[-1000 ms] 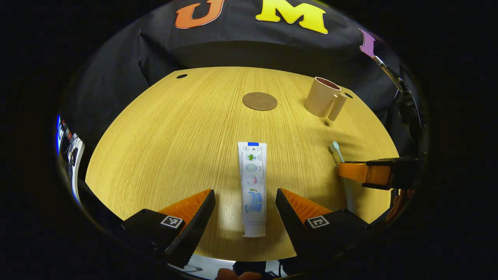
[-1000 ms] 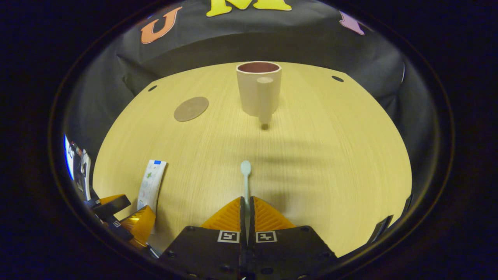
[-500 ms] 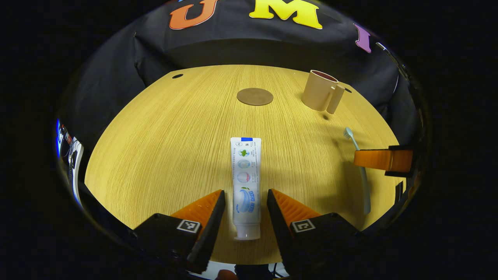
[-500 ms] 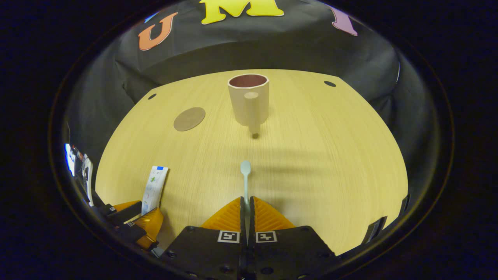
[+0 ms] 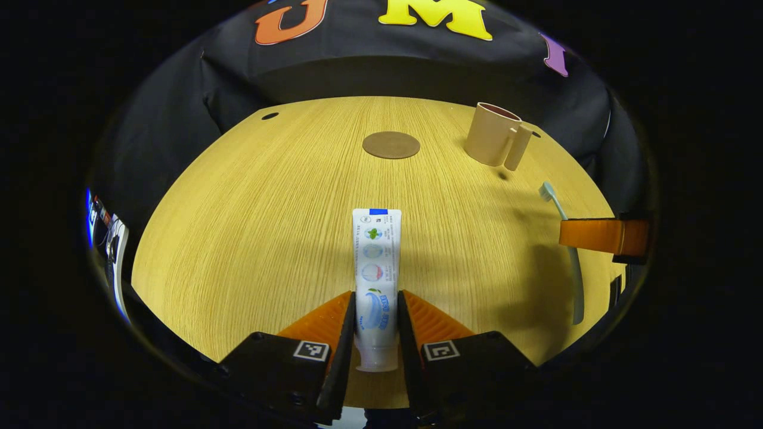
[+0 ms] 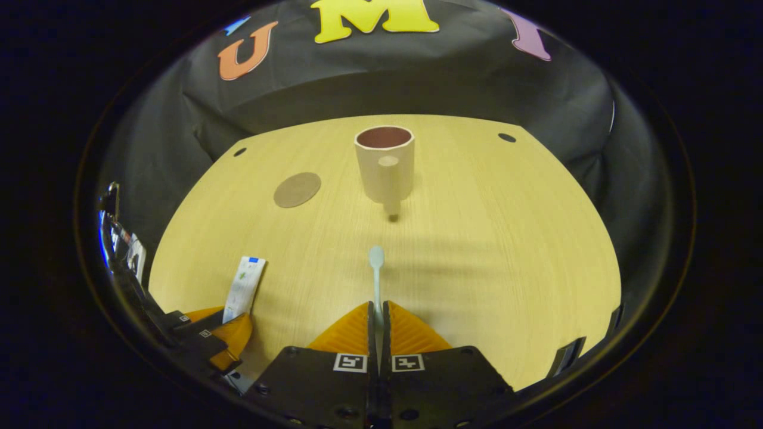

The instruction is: Put the toothbrush and toothpaste on the desktop into the cup, then pick up the cup and place it on the coaster on the desktop.

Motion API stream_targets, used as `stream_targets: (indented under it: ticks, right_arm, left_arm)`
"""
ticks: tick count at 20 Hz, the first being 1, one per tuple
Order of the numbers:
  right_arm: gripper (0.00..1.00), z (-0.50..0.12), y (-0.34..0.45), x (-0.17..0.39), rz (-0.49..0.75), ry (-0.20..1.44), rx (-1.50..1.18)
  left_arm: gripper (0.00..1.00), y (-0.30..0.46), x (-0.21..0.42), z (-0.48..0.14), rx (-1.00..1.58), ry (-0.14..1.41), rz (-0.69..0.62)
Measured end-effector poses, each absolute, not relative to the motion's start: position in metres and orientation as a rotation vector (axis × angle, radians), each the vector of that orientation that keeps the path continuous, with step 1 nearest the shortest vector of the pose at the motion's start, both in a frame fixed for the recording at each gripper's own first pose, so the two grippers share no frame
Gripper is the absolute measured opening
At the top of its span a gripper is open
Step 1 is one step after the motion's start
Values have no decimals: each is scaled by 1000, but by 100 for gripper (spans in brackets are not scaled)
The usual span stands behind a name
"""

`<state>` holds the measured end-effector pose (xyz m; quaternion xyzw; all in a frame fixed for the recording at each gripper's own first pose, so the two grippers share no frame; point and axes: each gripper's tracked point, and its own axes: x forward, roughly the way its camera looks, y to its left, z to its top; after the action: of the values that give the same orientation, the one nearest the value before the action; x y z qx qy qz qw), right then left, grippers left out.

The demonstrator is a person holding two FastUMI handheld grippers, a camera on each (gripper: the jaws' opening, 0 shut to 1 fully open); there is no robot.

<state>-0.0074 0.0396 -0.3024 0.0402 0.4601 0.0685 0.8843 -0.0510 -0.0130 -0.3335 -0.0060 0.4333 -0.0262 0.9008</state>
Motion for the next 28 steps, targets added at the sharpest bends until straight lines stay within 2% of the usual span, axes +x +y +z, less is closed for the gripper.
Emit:
stream_targets:
  ticks: [1, 4, 5, 6, 9, 22, 28]
  right_arm:
    - [0, -301, 39, -7, 144, 952, 73]
    - [0, -301, 35, -1, 149, 926, 69]
    - [0, -299, 36, 0, 152, 919, 74]
    - [0, -296, 37, 2, 153, 913, 78]
    - [0, -276, 31, 14, 148, 860, 82]
    - [0, -172, 29, 130, 88, 558, 176]
    - [0, -154, 34, 190, 84, 434, 198]
  left_arm:
    - [39, -11, -52, -332, -12, 898, -57]
    - [34, -12, -52, -322, 14, 869, -76]
    - [39, -11, -54, -320, 12, 865, -85]
    - [31, -12, -57, -317, 4, 869, -99]
    - [27, -16, -57, -305, -17, 854, -109]
    - [27, -11, -25, -233, -43, 728, -124]
    - [27, -12, -8, -223, -27, 701, -129]
